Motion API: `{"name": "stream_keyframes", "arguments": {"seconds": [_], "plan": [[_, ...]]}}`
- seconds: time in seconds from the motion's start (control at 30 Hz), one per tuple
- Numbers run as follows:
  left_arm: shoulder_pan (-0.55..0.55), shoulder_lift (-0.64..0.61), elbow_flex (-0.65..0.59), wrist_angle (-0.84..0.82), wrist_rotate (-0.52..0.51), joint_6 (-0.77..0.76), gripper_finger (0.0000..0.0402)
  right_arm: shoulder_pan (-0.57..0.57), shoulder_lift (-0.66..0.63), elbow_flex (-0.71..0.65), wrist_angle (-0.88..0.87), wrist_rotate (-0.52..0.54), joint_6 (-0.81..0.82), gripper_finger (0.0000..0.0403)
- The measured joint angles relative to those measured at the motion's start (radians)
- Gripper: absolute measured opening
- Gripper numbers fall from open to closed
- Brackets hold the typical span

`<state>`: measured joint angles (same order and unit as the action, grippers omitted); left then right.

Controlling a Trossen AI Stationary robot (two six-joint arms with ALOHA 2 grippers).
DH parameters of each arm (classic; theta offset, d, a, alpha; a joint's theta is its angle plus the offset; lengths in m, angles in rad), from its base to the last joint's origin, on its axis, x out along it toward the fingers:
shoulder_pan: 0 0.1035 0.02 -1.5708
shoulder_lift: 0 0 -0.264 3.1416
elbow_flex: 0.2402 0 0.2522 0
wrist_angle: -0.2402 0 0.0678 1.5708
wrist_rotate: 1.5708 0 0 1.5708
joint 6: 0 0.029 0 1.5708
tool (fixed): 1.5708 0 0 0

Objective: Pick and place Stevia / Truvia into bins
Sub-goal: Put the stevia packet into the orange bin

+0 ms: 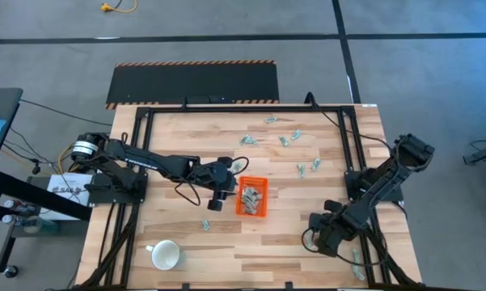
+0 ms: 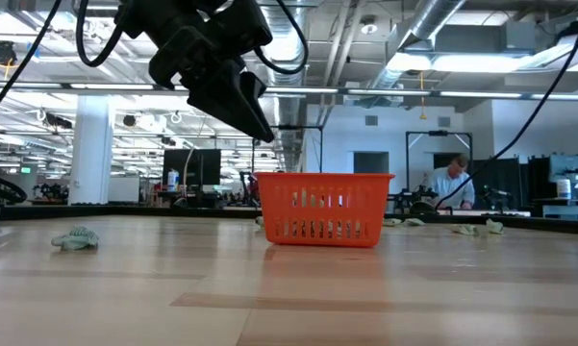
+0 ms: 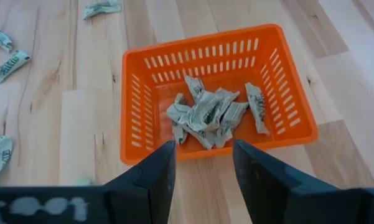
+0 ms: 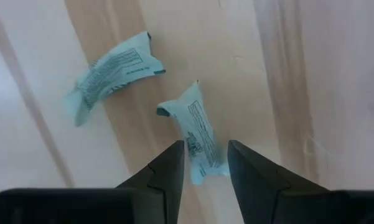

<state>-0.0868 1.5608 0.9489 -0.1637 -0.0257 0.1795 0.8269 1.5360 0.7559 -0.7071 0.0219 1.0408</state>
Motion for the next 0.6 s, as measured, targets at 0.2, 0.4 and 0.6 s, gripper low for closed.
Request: {"name": "stream_keyframes", "arguments": {"seconds": [0.2, 0.4, 0.6], "plan": [[0.0, 0.0, 0.0, -0.007, 0.0, 0.0, 0.0151, -0.011, 0.081, 0.019, -0.004, -0.034, -0.02, 0.0116], [0.0, 0.0, 0.0, -0.022, -0.001, -0.001, 0.0151, -0.018, 0.089, 0.059, -0.045, -0.019, 0.021, 0.0109], [0.0, 0.0, 0.0, -0.09, -0.01, -0.009, 0.0151, -0.026, 0.067, 0.059, -0.04, 0.008, 0.026, 0.0042]]}}
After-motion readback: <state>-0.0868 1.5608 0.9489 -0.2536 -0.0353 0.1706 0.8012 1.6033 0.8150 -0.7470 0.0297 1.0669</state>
